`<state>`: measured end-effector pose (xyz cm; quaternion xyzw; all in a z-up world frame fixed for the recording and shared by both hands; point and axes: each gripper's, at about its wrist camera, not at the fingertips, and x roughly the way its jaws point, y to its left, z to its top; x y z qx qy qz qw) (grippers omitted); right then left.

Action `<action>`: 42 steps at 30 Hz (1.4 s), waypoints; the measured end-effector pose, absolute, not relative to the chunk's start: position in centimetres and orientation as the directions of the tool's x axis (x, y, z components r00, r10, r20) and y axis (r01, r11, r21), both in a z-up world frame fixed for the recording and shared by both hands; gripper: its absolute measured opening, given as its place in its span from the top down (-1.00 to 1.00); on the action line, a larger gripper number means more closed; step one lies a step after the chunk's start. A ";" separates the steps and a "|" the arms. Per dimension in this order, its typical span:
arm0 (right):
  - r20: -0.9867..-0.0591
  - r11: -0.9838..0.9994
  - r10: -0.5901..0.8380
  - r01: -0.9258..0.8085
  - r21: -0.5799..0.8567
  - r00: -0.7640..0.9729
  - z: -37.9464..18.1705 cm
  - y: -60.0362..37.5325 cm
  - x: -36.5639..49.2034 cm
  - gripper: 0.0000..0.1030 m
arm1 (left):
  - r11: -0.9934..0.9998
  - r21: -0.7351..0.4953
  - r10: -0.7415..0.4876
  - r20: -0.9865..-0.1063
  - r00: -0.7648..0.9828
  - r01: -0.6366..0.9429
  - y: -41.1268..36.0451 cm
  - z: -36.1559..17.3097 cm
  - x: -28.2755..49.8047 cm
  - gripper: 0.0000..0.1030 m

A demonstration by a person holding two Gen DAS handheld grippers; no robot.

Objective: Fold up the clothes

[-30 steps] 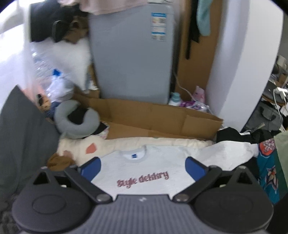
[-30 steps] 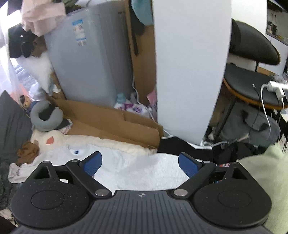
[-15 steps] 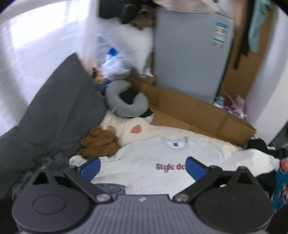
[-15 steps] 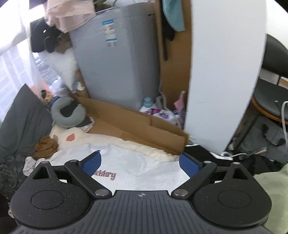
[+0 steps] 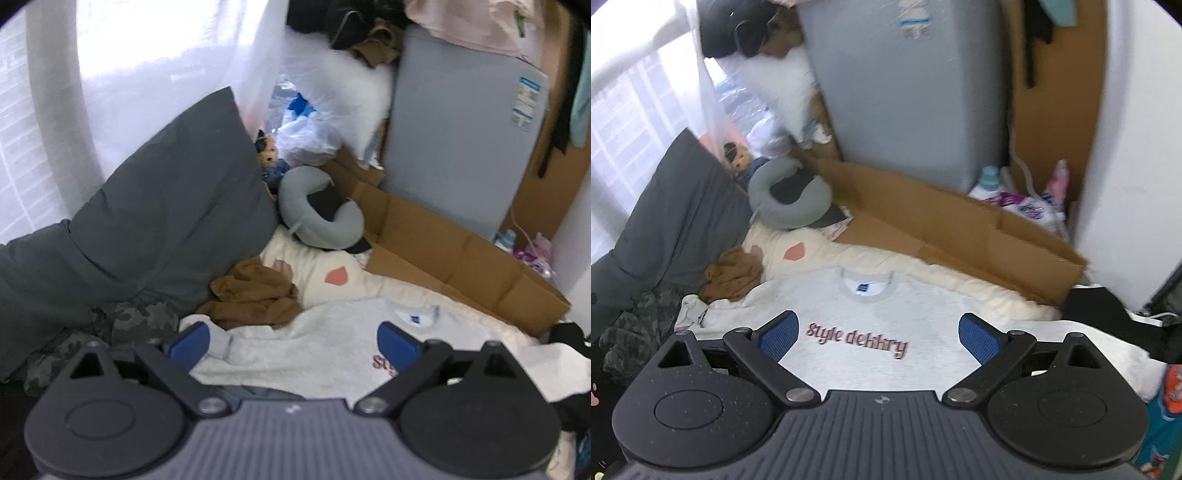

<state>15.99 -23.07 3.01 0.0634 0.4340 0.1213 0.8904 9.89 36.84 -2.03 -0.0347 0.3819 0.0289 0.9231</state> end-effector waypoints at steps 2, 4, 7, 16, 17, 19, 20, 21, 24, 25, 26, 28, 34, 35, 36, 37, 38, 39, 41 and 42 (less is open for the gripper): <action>-0.763 0.957 0.289 -0.173 0.232 0.578 1.5 -20.9 17.3 -0.88 | 0.995 -0.040 0.036 -0.707 0.706 -0.090 37.9 -3.8 11.2 -0.82; -0.768 0.951 0.308 -0.191 0.242 0.561 -0.2 -18.5 18.8 -0.88 | 0.995 -0.031 0.043 -0.700 0.713 -0.091 38.8 -5.7 12.5 -0.82; -0.776 0.942 0.335 -0.217 0.257 0.535 -2.8 -14.9 21.0 -0.88 | 0.997 -0.015 0.048 -0.690 0.722 -0.080 39.8 -8.6 14.3 -0.80; -0.833 0.922 0.361 -0.295 0.251 0.420 -11.2 -6.9 27.5 -0.88 | 0.995 0.008 0.076 -0.700 0.710 -0.098 42.7 -17.5 18.7 -0.73; -0.840 0.921 0.361 -0.299 0.251 0.406 -12.2 -6.2 28.1 -0.87 | 0.995 0.016 0.083 -0.712 0.697 -0.102 43.0 -18.5 19.2 -0.72; -0.849 0.919 0.360 -0.305 0.250 0.387 -13.9 -5.0 29.2 -0.87 | 0.994 0.024 0.091 -0.727 0.681 -0.107 43.7 -20.3 20.2 -0.70; -0.851 0.918 0.359 -0.307 0.249 0.383 -14.5 -4.4 29.6 -0.88 | 0.994 0.025 0.088 -0.732 0.675 -0.102 43.9 -21.2 20.6 -0.69; -0.854 0.918 0.358 -0.309 0.248 0.378 -15.2 -3.8 30.0 -0.88 | 0.995 0.029 0.089 -0.736 0.671 -0.100 44.2 -22.0 21.1 -0.69; -0.867 0.918 0.357 -0.300 0.258 0.348 -17.6 -2.2 31.0 -0.88 | 0.993 0.043 0.103 -0.743 0.661 -0.106 45.0 -24.4 22.4 -0.63; -0.868 0.918 0.360 -0.297 0.263 0.341 -18.3 -1.7 31.2 -0.88 | 0.994 0.037 0.099 -0.742 0.663 -0.107 45.2 -25.2 22.9 -0.59; -0.870 0.918 0.357 -0.300 0.260 0.340 -19.1 -1.1 31.5 -0.88 | 0.994 0.030 0.094 -0.742 0.664 -0.108 45.4 -26.0 23.3 -0.54; -0.873 0.919 0.351 -0.304 0.252 0.339 -20.4 -0.1 31.9 -0.88 | 0.995 0.022 0.083 -0.741 0.666 -0.099 45.8 -27.6 24.3 -0.49; -0.885 0.918 0.345 -0.307 0.250 0.314 -24.0 2.3 33.1 -0.88 | 0.995 0.053 0.091 -0.759 0.645 -0.078 46.6 -32.5 26.2 -0.45; -0.886 0.917 0.348 -0.306 0.254 0.306 -24.3 2.6 33.1 -0.88 | 0.995 0.056 0.094 -0.765 0.638 -0.079 46.8 -33.3 26.4 -0.45; -0.886 0.915 0.354 -0.308 0.261 0.301 -24.5 2.9 33.1 -0.87 | 0.995 0.060 0.099 -0.769 0.632 -0.083 47.1 -34.0 26.5 -0.45; -0.884 0.911 0.363 -0.314 0.268 0.296 -24.7 3.3 33.1 -0.88 | 0.994 0.069 0.109 -0.772 0.626 -0.088 47.3 -34.5 26.5 -0.45; -0.882 0.906 0.370 -0.323 0.273 0.293 -24.8 3.8 33.1 -0.88 | 0.993 0.078 0.118 -0.774 0.621 -0.092 47.5 -35.0 26.5 -0.45; -0.881 0.903 0.375 -0.331 0.275 0.289 -24.9 4.2 33.0 -0.88 | 0.992 0.085 0.126 -0.778 0.616 -0.096 47.8 -35.3 26.5 -0.45; -0.881 0.898 0.384 -0.335 0.286 0.277 -25.2 5.0 33.0 -0.88 | 0.988 0.114 0.156 -0.781 0.605 -0.108 48.3 -36.2 26.5 -0.45; -0.881 0.895 0.388 -0.337 0.291 0.271 -25.4 5.4 33.1 -0.88 | 0.985 0.127 0.171 -0.785 0.596 -0.117 48.6 -36.7 26.6 -0.45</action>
